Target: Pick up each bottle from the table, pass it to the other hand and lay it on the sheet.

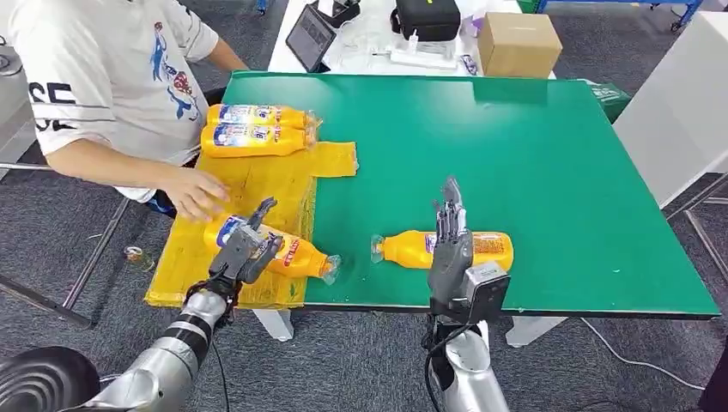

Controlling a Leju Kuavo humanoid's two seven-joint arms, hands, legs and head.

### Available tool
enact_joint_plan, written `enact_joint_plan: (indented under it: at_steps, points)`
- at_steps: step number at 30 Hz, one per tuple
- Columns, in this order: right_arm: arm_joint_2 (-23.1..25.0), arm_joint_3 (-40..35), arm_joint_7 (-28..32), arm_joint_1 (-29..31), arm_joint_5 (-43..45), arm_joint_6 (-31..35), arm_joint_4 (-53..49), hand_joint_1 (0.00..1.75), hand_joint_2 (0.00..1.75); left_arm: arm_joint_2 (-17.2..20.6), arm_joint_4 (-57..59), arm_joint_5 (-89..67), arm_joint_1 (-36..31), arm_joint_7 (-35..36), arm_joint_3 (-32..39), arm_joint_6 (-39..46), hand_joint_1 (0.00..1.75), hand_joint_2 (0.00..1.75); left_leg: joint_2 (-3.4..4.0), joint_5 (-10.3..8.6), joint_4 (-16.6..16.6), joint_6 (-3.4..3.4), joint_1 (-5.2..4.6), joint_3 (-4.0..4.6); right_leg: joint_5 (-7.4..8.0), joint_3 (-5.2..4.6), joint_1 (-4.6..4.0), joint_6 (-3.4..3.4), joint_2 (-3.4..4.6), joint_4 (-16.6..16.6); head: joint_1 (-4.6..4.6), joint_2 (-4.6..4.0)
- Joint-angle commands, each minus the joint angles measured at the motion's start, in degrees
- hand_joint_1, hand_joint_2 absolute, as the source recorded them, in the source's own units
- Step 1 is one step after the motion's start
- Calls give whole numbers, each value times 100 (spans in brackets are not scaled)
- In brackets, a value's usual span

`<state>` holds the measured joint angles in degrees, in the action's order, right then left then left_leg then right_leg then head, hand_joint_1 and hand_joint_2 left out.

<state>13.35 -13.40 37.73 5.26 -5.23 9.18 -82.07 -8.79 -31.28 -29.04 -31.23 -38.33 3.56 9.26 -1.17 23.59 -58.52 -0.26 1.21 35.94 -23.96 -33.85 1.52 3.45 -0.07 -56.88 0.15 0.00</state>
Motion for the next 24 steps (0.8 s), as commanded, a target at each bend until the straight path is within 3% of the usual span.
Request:
enact_joint_plan:
  at_steps: [1,6,12,24]
  points:
    - [-970,-370,-1289,434,-2269,622,1190,0,175,-86,-3302,1189,907,-167,-790,3013,0,175,16,6,-1,9,8,7,2,-5,-11,-11,8,10,2,0]
    - [-1797,-208,-1991,1031,-3239,311,1973,0,175,-396,-4650,461,1350,-167,-573,3074,0,175,9,9,-5,17,5,14,-1,0,-9,-8,3,14,2,0]
    - [-2434,-84,-2603,1466,-3705,-362,2420,0,175,-317,-4578,596,1430,-167,-1012,3074,0,175,3,4,-5,11,-9,31,2,-18,6,-6,-3,6,0,0]
    - [-2617,-172,-2692,1729,-3741,-800,3112,0,175,-134,-4069,923,1271,-167,-1344,3074,0,175,10,9,-2,13,-2,17,0,-7,-3,-8,3,11,-2,0]
